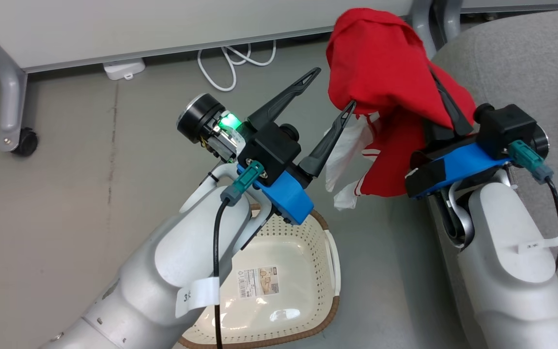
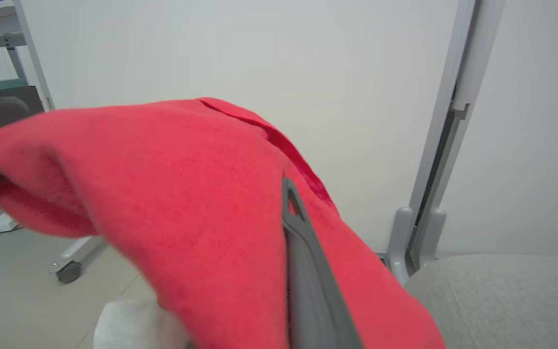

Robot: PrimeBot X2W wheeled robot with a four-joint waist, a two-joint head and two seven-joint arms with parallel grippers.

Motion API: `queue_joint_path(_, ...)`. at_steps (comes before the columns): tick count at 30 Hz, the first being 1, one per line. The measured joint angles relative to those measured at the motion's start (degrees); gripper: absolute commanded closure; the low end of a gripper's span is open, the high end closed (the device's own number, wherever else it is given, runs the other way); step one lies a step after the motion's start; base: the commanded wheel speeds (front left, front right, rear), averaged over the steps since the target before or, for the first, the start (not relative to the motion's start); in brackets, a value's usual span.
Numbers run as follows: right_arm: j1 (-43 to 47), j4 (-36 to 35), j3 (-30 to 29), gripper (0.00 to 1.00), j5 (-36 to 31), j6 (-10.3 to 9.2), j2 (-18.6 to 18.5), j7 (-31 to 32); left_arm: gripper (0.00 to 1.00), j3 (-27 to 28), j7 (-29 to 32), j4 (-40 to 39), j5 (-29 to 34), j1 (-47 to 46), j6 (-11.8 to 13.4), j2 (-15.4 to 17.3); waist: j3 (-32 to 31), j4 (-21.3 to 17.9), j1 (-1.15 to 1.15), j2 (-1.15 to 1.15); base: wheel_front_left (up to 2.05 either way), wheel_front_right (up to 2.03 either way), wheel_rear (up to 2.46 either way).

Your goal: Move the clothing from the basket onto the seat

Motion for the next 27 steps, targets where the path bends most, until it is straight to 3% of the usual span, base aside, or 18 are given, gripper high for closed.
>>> queue_joint_path(27,11.34,-12.78,-15.23,1.00,-0.64,0.00,-0.02,-0.01,0.00,-7.16,0.54,-1.66,0.49,3.59,-0.86,0.96,4.02,-13.84,0.00,0.00,0.00,0.00,0.00)
